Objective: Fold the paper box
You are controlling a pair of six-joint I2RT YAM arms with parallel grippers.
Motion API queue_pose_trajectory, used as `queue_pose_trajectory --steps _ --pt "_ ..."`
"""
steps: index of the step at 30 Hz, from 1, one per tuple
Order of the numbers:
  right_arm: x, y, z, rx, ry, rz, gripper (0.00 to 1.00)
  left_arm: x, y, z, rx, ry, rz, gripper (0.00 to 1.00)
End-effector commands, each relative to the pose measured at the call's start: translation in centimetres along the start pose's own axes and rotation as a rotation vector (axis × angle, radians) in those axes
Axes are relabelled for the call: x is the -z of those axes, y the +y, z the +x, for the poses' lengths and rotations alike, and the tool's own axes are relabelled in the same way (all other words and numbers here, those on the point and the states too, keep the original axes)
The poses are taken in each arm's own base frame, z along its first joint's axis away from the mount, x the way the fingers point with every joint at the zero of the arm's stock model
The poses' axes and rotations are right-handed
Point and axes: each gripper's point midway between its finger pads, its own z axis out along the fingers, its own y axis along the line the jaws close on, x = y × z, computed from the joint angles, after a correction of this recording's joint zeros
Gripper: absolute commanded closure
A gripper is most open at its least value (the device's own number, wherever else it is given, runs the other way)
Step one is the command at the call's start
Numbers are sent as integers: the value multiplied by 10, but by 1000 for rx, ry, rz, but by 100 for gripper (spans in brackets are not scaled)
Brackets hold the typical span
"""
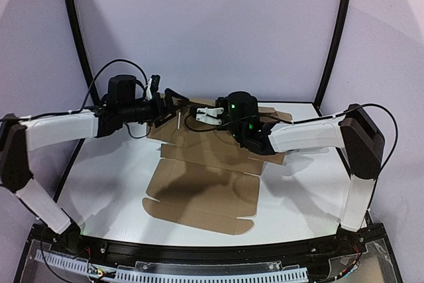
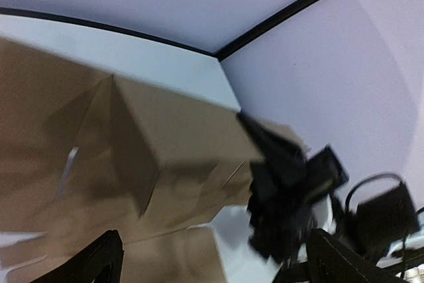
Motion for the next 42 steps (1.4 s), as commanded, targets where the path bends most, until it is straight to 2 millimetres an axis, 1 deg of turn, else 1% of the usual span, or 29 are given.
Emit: queue_pose_trajectory --steps 1,3,5,8,9,10,13,16,19,22,23,28,34,38,40,42 --pt "-3 -32 6 -38 -18 67 100 45 27 13 -128 -11 -224 1" --pt "-1 -34 6 -36 -25 63 100 60 42 18 -158 -19 -310 1" --pt "0 -36 7 -29 -27 70 100 76 51 25 -179 -21 -370 1" --pt "1 -39 6 -20 -28 80 100 95 82 38 -188 -34 -501 1" --pt "1 -39 6 -18 -28 81 100 97 86 39 -178 -43 -519 1" --pt "1 -40 6 -17 -30 82 100 98 96 44 -165 -42 -546 1" --pt "4 -48 4 -25 -41 77 100 90 115 52 -123 -28 -569 1" --pt "10 -56 0 -49 -64 60 100 77 127 51 -105 -26 -564 1" --pt "16 -58 -2 -70 -81 26 100 58 138 51 -118 -13 -535 1" --pt "18 -57 -1 -73 -82 8 100 43 140 48 -151 -7 -489 1" --pt "18 -56 -1 -75 -78 2 100 38 137 46 -166 -10 -465 1" --pt "18 -57 2 -105 -55 -23 100 15 140 46 -203 6 -410 2" --pt "19 -59 6 -146 -25 -41 100 -9 136 47 -206 37 -329 11" --pt "22 -60 6 -168 -22 -56 100 -14 149 50 -207 38 -358 14" --pt "24 -60 6 -173 -21 -63 100 -15 153 52 -210 37 -364 15" --pt "25 -61 6 -179 -20 -64 100 -16 154 53 -207 38 -362 19"
